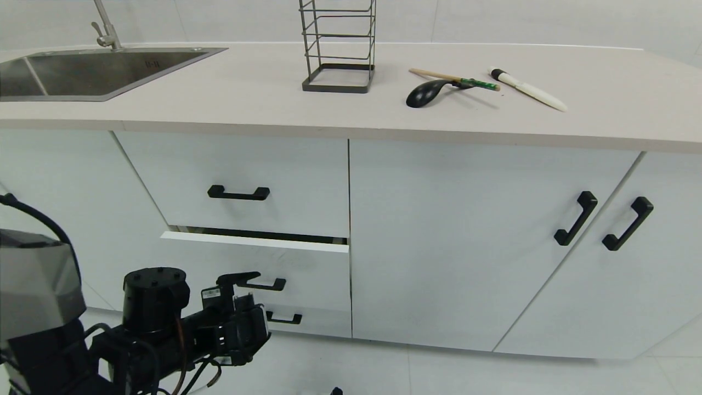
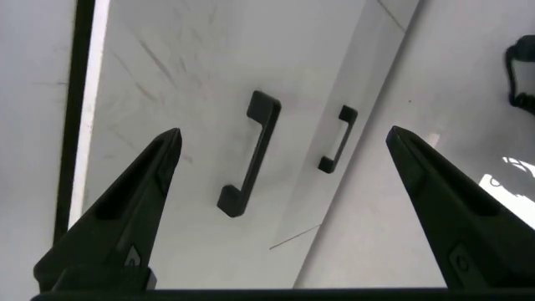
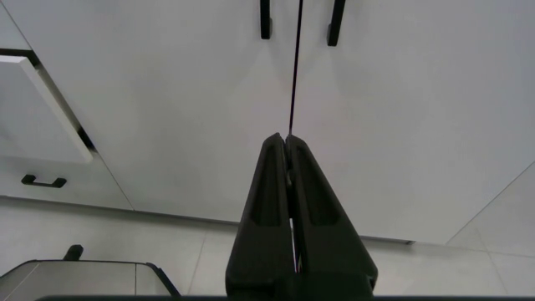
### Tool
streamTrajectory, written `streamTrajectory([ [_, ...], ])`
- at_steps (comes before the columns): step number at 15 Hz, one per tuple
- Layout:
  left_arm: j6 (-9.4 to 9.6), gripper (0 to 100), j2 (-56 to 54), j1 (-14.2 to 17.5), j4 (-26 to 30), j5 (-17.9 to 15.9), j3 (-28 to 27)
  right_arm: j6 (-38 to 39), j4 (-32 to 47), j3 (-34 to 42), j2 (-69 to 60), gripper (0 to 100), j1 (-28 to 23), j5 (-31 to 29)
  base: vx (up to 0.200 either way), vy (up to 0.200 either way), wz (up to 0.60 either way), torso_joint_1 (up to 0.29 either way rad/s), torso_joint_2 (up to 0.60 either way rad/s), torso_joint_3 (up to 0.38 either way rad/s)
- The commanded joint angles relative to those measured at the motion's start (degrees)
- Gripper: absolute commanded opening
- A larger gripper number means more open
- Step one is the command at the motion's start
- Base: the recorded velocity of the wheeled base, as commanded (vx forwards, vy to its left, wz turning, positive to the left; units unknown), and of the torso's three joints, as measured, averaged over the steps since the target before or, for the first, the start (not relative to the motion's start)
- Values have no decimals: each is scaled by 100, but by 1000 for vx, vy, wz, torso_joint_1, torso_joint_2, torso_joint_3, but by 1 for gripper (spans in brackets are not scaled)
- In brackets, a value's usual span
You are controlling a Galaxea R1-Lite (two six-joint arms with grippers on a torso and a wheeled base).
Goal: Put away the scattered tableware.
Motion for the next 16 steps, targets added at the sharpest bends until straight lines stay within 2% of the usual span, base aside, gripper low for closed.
streamTrajectory([
  [1, -47, 100, -431, -30, -2, 1, 80, -4, 2, 0, 5, 0, 2, 2, 0, 0, 0, 0, 0, 0],
  [2, -73, 100, -501, -30, -2, 1, 71, -4, -6, 0, 5, 0, 2, 2, 0, 0, 0, 0, 0, 0],
  [7, -556, 100, -615, 58, -2, 1, -70, -4, 2, 0, 5, 0, 2, 2, 0, 0, 0, 0, 0, 0],
  [13, -864, 100, -193, 58, 104, 9, -905, -4, -6, 0, 5, 0, 2, 2, 0, 0, 0, 0, 0, 0],
  [16, -890, 100, 132, 84, 552, 1, -1590, -4, 2, 0, 5, 0, 2, 2, 0, 0, 0, 0, 0, 0],
])
